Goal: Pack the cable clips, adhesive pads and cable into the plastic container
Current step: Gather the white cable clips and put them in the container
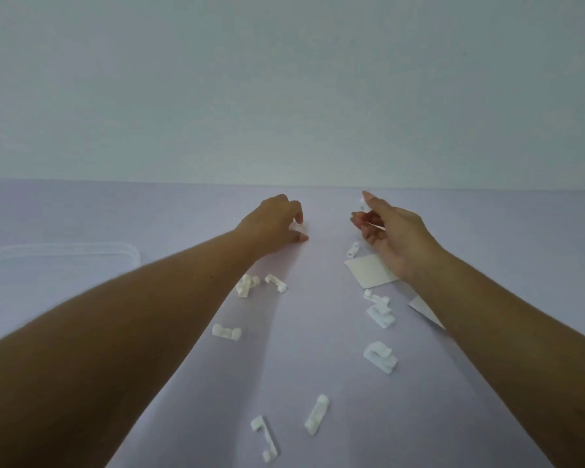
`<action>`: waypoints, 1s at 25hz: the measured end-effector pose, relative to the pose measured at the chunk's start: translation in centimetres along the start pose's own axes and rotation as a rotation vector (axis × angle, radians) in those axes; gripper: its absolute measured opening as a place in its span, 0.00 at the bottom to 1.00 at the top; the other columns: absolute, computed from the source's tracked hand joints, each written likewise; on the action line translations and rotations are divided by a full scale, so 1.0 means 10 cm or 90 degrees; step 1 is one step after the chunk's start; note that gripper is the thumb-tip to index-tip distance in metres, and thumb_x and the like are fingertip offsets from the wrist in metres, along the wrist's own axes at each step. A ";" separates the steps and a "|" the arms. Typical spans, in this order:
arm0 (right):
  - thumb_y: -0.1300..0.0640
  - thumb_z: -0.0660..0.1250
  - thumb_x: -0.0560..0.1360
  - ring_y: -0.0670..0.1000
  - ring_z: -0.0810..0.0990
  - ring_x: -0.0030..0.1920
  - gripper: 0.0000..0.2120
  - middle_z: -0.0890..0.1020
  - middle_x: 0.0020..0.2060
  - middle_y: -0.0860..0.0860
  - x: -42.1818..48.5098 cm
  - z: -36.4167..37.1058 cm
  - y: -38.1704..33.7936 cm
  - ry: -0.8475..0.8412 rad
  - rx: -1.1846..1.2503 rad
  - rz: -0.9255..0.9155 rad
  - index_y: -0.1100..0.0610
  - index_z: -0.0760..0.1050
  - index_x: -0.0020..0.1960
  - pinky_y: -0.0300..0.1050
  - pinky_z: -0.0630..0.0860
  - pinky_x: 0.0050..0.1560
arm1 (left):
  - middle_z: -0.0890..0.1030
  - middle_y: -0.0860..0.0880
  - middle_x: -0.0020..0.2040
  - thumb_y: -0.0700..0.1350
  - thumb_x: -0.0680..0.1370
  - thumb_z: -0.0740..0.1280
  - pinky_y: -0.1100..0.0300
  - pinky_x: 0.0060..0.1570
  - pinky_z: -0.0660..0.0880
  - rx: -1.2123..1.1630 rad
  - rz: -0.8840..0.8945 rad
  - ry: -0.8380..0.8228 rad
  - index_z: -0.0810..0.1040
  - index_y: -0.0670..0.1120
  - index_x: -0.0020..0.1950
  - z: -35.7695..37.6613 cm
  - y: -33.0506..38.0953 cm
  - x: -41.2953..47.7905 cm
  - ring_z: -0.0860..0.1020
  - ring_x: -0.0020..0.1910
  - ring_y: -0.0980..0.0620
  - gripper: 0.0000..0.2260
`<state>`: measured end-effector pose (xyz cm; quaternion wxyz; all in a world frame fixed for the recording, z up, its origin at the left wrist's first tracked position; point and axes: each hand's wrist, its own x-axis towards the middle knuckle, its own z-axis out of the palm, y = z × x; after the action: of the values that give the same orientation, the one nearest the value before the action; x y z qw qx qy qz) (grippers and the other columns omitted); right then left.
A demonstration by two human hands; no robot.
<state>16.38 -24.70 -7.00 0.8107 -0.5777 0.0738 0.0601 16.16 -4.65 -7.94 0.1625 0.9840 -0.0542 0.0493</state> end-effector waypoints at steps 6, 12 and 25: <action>0.60 0.63 0.74 0.49 0.68 0.29 0.07 0.70 0.33 0.53 0.09 -0.48 -0.38 0.127 -0.071 -0.006 0.61 0.72 0.38 0.39 0.67 0.26 | 0.77 0.43 0.46 0.44 0.77 0.69 0.65 0.45 0.80 -0.526 -0.212 0.016 0.77 0.38 0.44 -0.12 0.30 -0.05 0.79 0.41 0.50 0.09; 0.41 0.60 0.77 0.63 0.76 0.58 0.28 0.76 0.57 0.63 0.24 -0.91 -0.18 0.236 -0.905 -0.156 0.62 0.65 0.65 0.55 0.73 0.54 | 0.73 0.40 0.48 0.43 0.84 0.54 0.61 0.29 0.80 -1.166 -0.436 0.002 0.73 0.36 0.45 -0.21 0.52 -0.16 0.77 0.37 0.47 0.14; 0.59 0.59 0.78 0.48 0.66 0.25 0.12 0.67 0.30 0.52 -0.35 -1.22 -0.50 0.050 0.249 0.125 0.59 0.66 0.36 0.34 0.67 0.22 | 0.71 0.52 0.49 0.58 0.75 0.66 0.67 0.38 0.64 -0.039 0.229 -0.096 0.74 0.49 0.56 0.09 1.01 -0.86 0.71 0.41 0.54 0.16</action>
<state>13.22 -37.91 -5.66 0.8942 -0.4011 0.1714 0.1009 6.51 -13.69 -6.59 0.1767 0.9538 -0.2428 0.0016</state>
